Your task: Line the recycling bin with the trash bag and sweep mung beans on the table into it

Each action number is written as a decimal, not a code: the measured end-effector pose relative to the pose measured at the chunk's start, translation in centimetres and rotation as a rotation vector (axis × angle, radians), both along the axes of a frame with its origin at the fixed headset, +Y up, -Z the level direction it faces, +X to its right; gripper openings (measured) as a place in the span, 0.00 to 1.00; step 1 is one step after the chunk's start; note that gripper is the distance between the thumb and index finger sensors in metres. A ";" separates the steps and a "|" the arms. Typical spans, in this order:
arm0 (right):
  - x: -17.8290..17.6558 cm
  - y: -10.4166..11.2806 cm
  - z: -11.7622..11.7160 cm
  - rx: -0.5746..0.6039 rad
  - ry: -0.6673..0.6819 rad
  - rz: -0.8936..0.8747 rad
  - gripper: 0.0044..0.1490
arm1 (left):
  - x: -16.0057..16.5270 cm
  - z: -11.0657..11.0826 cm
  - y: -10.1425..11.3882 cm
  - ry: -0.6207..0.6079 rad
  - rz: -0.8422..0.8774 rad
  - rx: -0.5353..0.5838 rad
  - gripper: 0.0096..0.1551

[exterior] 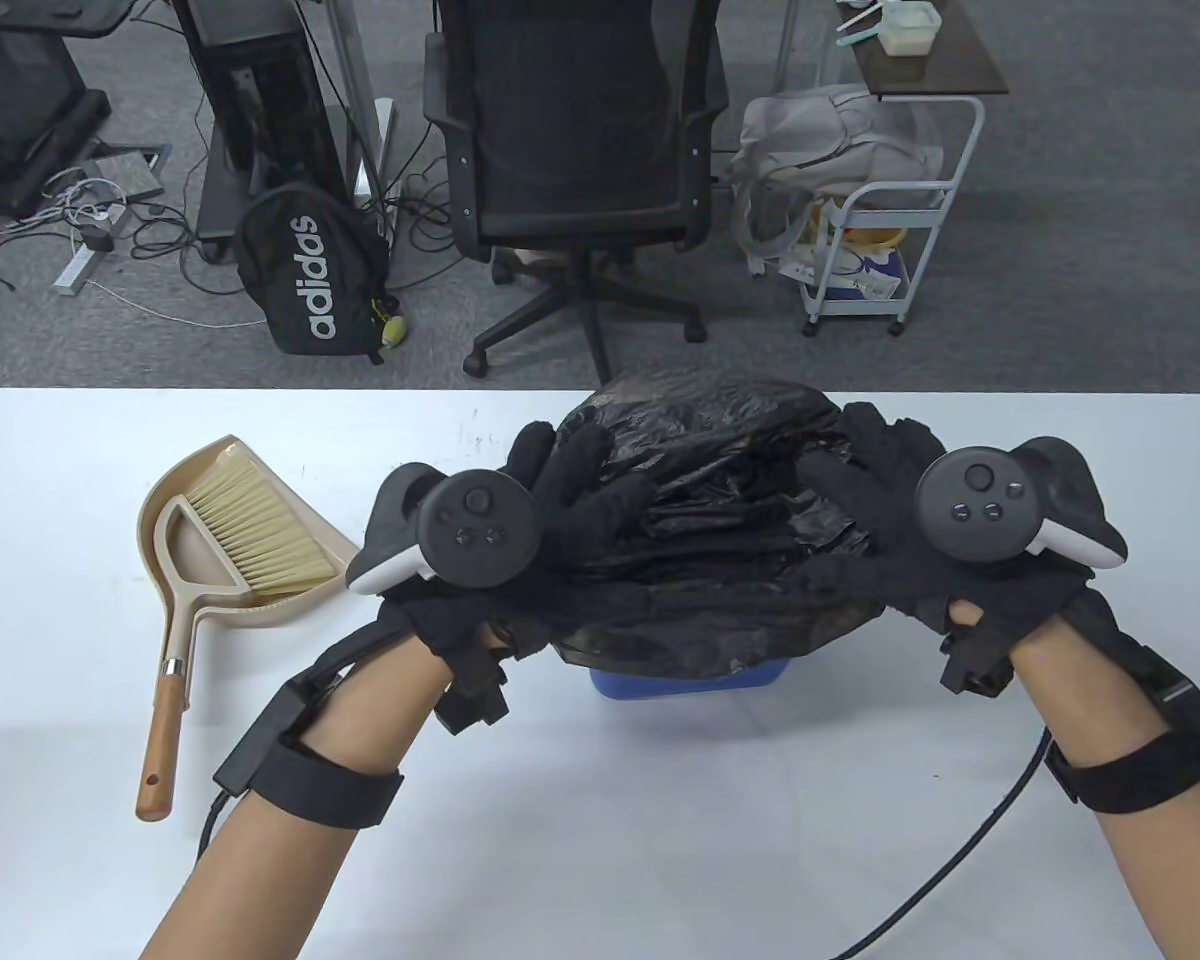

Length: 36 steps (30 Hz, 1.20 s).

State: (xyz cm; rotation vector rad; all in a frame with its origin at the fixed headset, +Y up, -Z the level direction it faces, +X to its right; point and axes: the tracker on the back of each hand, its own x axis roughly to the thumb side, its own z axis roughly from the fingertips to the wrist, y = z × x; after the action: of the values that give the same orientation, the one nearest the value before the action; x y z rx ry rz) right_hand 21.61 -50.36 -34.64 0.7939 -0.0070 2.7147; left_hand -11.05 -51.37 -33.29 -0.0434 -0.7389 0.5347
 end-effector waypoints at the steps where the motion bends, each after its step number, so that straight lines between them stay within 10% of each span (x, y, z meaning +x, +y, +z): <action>1: -0.2 0.1 -0.4 0.003 -0.023 0.003 0.51 | 0.2 -0.5 0.1 0.008 -0.007 -0.019 0.51; 10: -2.3 -3.6 -6.3 -0.216 -0.140 0.138 0.56 | 2.8 -6.7 -4.6 0.110 -0.276 -0.339 0.64; 19: -1.9 -6.1 -7.6 -0.334 -0.192 0.146 0.58 | 2.8 -7.8 -6.2 0.247 -0.216 -0.418 0.56; 36: -0.8 -2.5 -3.5 -0.102 -0.121 0.001 0.54 | 1.6 -5.0 -3.4 0.219 -0.048 -0.155 0.54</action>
State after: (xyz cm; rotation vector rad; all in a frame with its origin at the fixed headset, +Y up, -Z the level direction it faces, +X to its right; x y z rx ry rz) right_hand 20.77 -52.82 -38.15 0.6005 0.1045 2.7350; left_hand -9.44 -54.75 -38.29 -0.1438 -0.4810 0.5407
